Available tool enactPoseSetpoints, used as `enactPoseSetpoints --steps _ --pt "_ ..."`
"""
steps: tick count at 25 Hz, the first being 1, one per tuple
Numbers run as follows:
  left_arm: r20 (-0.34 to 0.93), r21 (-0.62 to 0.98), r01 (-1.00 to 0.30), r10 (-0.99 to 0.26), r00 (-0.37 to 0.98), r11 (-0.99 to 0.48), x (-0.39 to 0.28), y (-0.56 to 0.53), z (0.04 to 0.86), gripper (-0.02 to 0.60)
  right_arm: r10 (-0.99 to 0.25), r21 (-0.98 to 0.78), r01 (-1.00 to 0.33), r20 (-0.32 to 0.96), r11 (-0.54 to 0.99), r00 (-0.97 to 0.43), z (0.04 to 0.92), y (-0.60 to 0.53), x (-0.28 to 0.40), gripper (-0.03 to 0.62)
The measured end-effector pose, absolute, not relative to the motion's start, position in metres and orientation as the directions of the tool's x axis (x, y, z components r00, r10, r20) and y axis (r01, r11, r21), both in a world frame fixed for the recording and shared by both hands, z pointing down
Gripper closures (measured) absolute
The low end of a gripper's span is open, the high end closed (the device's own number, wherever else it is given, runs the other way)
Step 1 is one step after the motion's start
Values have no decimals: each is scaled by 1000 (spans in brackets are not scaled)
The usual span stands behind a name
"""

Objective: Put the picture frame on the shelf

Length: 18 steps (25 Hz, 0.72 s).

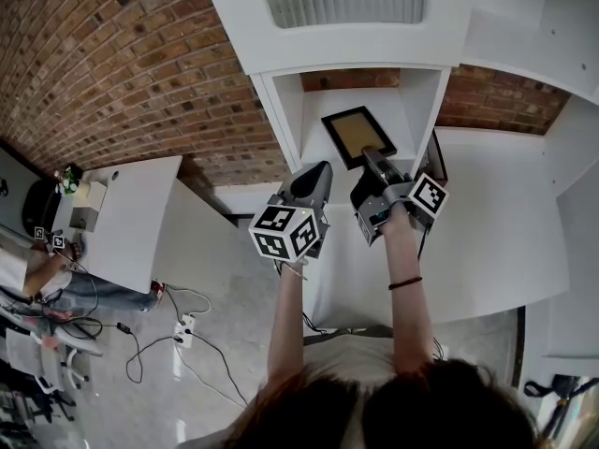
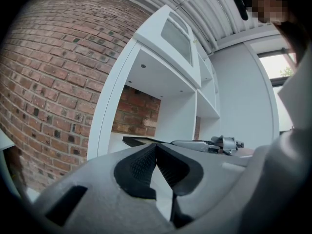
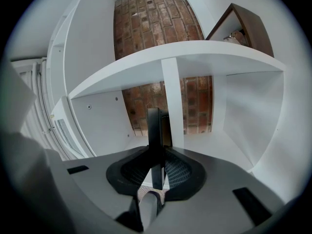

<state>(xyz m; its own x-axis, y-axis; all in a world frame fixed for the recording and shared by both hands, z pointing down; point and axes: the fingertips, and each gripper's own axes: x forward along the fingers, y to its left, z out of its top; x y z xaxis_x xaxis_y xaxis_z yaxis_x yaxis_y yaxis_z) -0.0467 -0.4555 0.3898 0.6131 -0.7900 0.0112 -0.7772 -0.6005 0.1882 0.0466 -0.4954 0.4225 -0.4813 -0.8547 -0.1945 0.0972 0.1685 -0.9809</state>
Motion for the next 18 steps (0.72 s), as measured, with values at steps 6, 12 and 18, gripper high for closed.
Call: enactPoseSetpoints --steps 6,12,18 --pt "14 190 -777 -790 613 -600 -46 -454 390 571 -859 -982 99 -188 160 -477 424 -494 47 522" --pt "14 191 -779 -791 611 -598 -47 -453 389 571 -859 -984 89 -180 156 -479 426 -491 47 520" --pt "14 188 -778 -790 612 -599 -45 -453 390 571 -851 -985 88 -175 151 -495 428 -492 46 520"
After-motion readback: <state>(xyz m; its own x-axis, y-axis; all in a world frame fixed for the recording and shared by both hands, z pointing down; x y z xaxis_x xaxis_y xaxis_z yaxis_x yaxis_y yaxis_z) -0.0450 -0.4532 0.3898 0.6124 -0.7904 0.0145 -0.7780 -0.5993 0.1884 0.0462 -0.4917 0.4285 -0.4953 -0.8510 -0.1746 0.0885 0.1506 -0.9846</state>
